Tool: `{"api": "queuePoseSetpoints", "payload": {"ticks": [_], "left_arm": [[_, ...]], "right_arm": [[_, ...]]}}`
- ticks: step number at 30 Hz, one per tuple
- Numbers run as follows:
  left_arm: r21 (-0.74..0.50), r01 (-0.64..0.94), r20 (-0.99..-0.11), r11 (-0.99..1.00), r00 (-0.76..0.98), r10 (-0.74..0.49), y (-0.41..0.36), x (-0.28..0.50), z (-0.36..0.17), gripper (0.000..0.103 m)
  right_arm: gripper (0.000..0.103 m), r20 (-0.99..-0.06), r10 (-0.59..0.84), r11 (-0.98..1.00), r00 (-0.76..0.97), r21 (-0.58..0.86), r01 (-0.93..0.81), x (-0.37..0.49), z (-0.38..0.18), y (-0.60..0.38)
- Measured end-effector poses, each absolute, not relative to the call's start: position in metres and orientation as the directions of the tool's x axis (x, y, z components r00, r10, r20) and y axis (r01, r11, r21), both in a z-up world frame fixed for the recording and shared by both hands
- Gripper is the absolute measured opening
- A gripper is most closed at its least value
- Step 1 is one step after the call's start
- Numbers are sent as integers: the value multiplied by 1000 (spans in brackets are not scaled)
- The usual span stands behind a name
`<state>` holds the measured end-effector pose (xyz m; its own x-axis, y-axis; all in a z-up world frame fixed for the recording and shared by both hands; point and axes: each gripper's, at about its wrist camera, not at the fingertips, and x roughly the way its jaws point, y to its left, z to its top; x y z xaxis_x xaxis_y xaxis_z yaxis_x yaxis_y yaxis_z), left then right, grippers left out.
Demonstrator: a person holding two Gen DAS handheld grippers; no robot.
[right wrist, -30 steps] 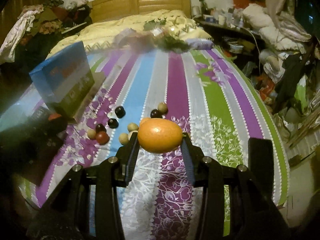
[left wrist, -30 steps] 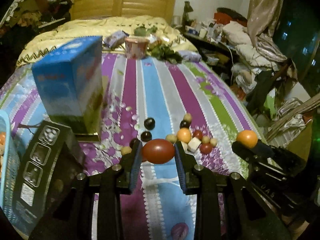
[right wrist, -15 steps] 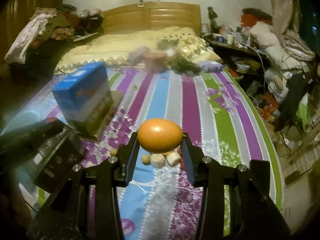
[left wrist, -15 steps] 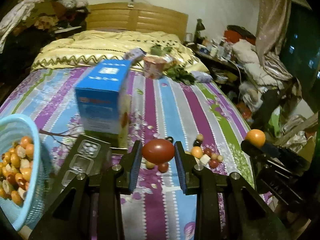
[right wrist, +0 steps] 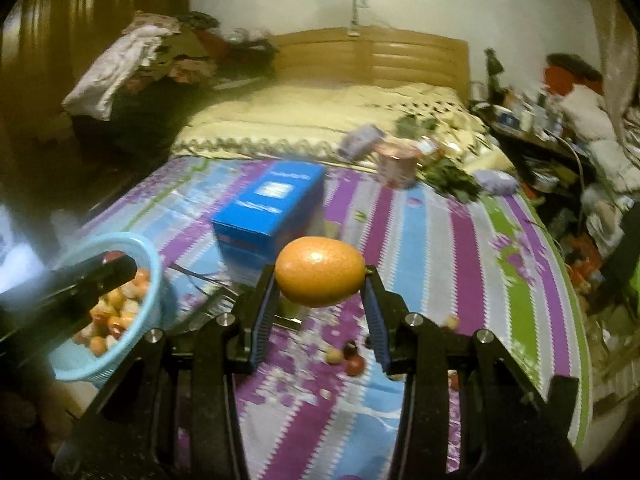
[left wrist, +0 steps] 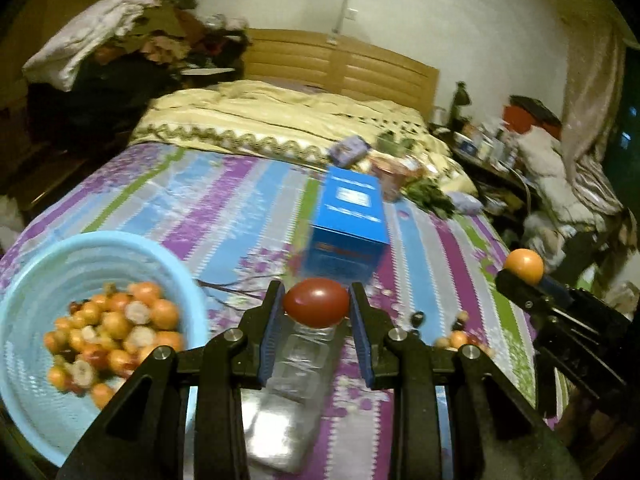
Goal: Organize fruits
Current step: 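Carry the tomato and orange in both tools over the basket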
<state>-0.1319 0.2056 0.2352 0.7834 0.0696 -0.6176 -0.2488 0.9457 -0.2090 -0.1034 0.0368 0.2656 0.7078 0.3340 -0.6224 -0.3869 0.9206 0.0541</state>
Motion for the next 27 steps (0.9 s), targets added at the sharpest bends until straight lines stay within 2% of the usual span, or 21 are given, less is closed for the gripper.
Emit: {"api": "queuePoseSetpoints", "payload": {"ticks": [17,27], "left_arm": [[-212,-511,-612,833,734,295,344,-198,259,33],[-217,-617,-633,756,679,372,416,-239,253,33]], "right_arm": [[42,-590,526,785,612,60,-617,-114,299,171],[42,-630,585,703,511,79,-707,-122,297,234]]}}
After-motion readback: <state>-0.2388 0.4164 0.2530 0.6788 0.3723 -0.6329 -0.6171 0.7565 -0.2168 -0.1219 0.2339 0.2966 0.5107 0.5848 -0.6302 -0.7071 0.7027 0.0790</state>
